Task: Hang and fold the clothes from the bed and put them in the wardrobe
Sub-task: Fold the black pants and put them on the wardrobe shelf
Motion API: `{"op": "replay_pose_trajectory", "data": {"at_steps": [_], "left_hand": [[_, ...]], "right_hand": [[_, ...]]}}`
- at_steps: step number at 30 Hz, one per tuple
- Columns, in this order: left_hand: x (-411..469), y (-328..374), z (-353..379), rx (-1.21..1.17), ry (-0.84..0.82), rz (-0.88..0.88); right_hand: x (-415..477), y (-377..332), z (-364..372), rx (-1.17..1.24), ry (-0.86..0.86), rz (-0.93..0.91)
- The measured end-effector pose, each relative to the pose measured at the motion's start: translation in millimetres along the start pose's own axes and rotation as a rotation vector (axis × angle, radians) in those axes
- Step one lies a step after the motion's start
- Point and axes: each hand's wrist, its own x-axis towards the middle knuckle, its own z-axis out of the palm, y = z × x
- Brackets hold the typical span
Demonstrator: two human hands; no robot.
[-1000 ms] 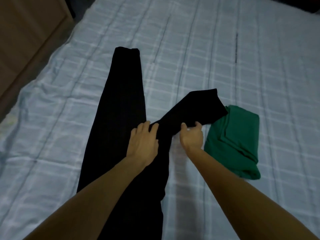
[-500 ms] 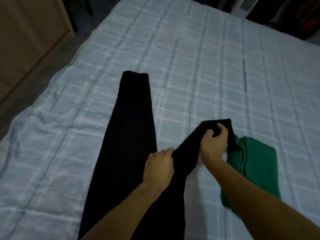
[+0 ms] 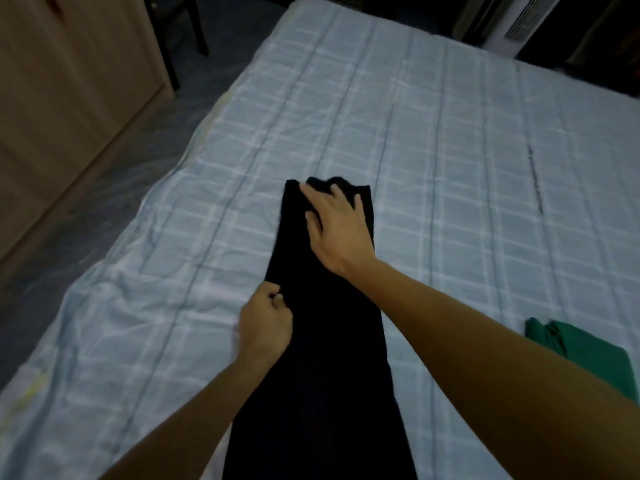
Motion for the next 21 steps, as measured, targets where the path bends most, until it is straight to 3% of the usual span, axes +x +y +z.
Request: {"op": "replay_pose_trajectory", "data": {"at_steps": [2,4,8,11,13,15,17,19,21], "left_hand": [[-0.3,-13.4,-2.2,0.005,0.05,0.014],[0.1,-18.0,-3.3,-0.008,0.069,0.041],[13.1,-13.9,2.4,-0.055,-0.083,0.01],[13.2,-5.7,-0.5,-0.018,0.108,0.142],[9.8,-5.9,-4.8,-0.031,0.189,0.141],[4.4,-10.7,-10.3,-0.135,0.031,-0.039],[-17.2,-12.1,-17.9,-0.292,-0.313,-0.277],[-47.6,-16.2,-27.6,-0.28,-0.566,-0.319],[-72.4,-22.3,-41.4,-0.183,-0.678,-0.29]], "right_hand": [[-14.9,12.6,16.3,0.025,0.009,0.018],[-24.9,26.1,30.9,0.046,0.011,0.149],[-46.8,41.2,43.2,-0.029,-0.064,0.221],[-63.1,37.0,42.3,-0.054,-0.083,0.116],[-76.2,25.7,41.5,-0.047,-0.052,0.053],[-94.5,13.2,44.0,-0.031,-0.05,0.003],[-116.9,4.9,44.9,-0.017,-0.095,-0.002],[-141.1,2.1,43.4,0.002,-0.133,0.025],[-165.3,0.4,38.4,0.0,-0.156,0.046]]}}
